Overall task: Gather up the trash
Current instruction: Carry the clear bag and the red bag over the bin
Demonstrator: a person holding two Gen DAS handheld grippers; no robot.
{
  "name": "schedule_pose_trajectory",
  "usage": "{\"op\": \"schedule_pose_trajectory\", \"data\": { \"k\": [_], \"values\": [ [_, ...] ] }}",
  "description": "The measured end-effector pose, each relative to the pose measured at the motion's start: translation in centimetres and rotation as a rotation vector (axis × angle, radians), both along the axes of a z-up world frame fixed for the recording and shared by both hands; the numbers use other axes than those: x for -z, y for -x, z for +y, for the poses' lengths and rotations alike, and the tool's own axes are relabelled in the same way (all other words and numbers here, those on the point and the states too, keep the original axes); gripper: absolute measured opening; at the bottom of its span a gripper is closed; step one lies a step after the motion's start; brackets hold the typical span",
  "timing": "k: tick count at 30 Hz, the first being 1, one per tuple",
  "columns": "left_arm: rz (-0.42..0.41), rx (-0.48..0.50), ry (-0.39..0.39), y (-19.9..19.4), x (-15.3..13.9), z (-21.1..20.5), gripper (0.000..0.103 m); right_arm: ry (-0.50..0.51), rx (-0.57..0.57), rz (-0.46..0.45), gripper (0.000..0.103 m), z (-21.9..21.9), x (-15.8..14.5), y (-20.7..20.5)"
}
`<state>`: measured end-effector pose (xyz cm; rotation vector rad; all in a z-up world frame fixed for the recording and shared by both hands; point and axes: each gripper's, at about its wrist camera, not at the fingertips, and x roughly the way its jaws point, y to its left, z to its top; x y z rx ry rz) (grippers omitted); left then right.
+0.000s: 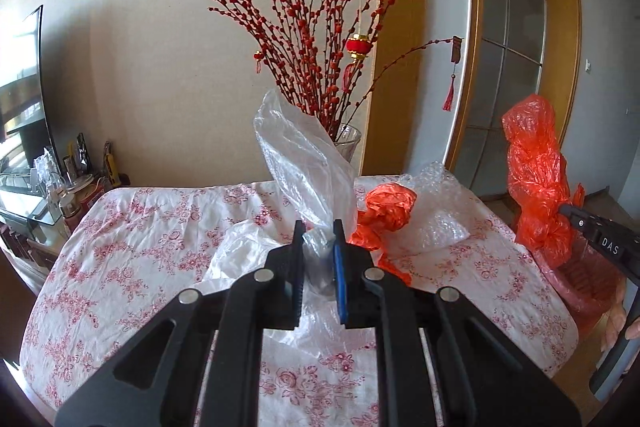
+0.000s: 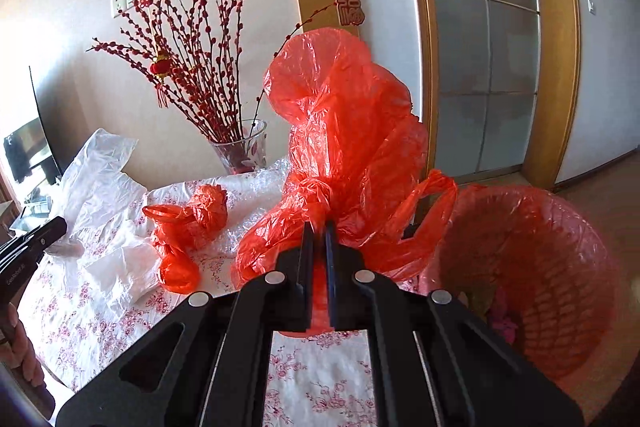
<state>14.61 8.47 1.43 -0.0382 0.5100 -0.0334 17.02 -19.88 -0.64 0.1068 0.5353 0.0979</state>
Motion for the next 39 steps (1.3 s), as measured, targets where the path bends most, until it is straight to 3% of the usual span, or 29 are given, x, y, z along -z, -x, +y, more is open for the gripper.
{"op": "schedule_pose_trajectory", "data": {
  "k": [17, 39],
  "values": [
    [-0.025, 0.231, 0.028, -0.1, -1.0, -10.1, 0.014, -0.004, 0.139, -0.027, 0.006, -7.4, -0.8, 3.6],
    [0.027, 0.514, 0.080, -1.4, 1.4, -24.9, 0.014, -0.019, 0.304, 0.013, 0.006, -16.9, 0.5, 6.2]
  ]
}}
